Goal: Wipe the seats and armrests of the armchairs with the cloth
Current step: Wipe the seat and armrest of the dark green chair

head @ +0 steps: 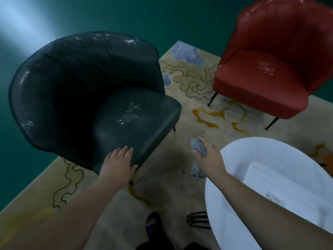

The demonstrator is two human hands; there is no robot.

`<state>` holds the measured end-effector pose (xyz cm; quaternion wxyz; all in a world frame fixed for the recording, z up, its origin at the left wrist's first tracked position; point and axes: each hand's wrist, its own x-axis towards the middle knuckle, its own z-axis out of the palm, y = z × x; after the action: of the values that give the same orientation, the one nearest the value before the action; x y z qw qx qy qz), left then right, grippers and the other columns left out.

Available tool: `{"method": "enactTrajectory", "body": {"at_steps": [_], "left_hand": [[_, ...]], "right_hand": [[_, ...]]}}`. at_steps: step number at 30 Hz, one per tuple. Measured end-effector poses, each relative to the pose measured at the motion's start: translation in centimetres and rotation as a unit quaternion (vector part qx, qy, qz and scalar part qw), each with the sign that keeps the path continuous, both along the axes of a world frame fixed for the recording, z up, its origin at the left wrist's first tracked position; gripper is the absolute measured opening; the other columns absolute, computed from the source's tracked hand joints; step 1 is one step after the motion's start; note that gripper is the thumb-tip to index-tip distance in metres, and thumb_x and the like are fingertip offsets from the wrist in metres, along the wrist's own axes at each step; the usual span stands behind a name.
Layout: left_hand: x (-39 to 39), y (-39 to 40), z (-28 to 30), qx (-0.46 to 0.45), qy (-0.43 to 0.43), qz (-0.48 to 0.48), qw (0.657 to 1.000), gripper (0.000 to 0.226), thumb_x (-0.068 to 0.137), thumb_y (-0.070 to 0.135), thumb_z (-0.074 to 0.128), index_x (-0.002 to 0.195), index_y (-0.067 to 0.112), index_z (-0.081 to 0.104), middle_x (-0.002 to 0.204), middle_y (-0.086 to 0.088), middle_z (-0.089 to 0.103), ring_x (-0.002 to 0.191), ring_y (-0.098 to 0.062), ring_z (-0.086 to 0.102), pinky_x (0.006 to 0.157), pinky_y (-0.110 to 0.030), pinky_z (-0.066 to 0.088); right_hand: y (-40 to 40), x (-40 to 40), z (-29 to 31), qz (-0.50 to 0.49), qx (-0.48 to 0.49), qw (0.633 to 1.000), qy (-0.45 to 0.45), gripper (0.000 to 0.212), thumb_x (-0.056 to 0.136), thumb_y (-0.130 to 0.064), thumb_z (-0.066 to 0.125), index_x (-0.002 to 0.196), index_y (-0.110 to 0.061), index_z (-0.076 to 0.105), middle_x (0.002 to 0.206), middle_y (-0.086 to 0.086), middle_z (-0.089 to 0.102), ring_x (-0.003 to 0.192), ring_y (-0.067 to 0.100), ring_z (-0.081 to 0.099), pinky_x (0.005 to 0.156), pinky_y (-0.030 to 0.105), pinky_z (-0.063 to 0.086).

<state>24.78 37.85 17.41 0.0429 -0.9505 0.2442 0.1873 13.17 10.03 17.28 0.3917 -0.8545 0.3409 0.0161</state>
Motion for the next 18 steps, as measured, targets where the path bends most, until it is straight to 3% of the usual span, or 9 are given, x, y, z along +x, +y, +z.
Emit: {"method": "enactTrajectory", "body": {"at_steps": [5, 12, 18], "left_hand": [[4.1, 3.4, 0.0, -0.008, -0.01, 0.053, 0.999, 0.07, 0.096, 0.054, 0.04, 0.154, 0.024, 0.013, 0.16, 0.0, 0.019, 0.147, -0.021, 0.015, 0.12, -0.041, 0.015], [10.2, 4.6, -1.0, -0.021, -0.012, 0.152, 0.988, 0.071, 0.095, 0.055, 0.04, 0.154, 0.025, 0.014, 0.161, 0.001, 0.018, 0.148, -0.021, 0.013, 0.12, -0.042, 0.014], [16.3, 2.8, -3.6, -0.029, 0.0, 0.259, 0.965, 0.073, 0.095, 0.056, 0.041, 0.154, 0.025, 0.013, 0.161, -0.001, 0.016, 0.148, -0.023, 0.013, 0.12, -0.042, 0.015]], "right_hand": [[2.3, 7.6, -0.2, 0.033, 0.021, 0.999, -0.033, 0.054, 0.092, -0.039, 0.057, 0.141, -0.039, 0.035, 0.145, 0.003, 0.036, 0.124, 0.02, 0.046, 0.089, 0.024, 0.034], [3.5, 18.8, -0.8, 0.119, 0.001, 0.992, -0.046, 0.055, 0.09, -0.039, 0.059, 0.141, -0.038, 0.038, 0.135, 0.005, 0.04, 0.116, 0.019, 0.049, 0.087, 0.021, 0.032], [1.9, 29.3, -2.7, 0.205, 0.01, 0.978, -0.046, 0.056, 0.089, -0.038, 0.061, 0.14, -0.04, 0.038, 0.113, -0.004, 0.035, 0.101, 0.012, 0.047, 0.086, 0.021, 0.034]]}}
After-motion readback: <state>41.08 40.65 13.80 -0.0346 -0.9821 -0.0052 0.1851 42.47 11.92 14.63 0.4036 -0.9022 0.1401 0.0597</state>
